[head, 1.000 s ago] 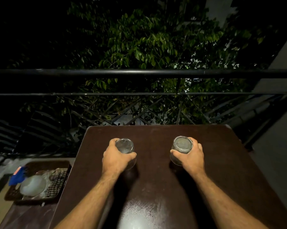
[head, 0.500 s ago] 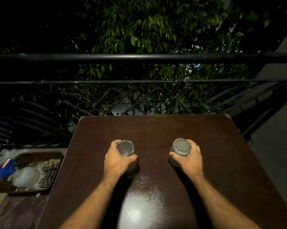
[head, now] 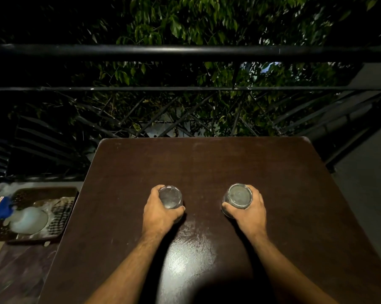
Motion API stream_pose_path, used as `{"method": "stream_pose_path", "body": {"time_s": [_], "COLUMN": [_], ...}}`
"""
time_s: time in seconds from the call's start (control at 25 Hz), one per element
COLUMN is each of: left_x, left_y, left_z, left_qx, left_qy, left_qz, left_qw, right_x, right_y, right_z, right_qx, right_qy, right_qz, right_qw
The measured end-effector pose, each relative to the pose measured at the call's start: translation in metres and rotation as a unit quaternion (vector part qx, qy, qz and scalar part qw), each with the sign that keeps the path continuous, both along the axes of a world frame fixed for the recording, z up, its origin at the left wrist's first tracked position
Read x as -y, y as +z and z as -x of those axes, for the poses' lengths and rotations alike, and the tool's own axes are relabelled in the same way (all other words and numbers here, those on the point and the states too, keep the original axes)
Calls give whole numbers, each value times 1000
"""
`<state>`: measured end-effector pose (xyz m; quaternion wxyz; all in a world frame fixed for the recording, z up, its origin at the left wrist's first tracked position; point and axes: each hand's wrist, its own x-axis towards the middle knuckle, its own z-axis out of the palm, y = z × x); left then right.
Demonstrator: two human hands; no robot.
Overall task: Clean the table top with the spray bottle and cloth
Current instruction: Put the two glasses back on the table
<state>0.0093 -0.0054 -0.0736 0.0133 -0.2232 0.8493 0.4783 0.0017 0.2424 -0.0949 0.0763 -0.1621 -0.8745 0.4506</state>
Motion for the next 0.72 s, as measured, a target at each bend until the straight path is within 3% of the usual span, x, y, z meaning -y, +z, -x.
{"method": "stream_pose_path", "body": {"time_s": [0.72], "left_x": [-2], "left_y": [-1], "left_z": [-4], "left_qx": [14], "left_qy": [-40], "left_qz": [18], "left_qw": [999], "right_x": [-3], "right_y": [5], "right_z": [-15], "right_qx": [48], "right_qy": [17], "right_qz": [14], "right_qw": [999]}}
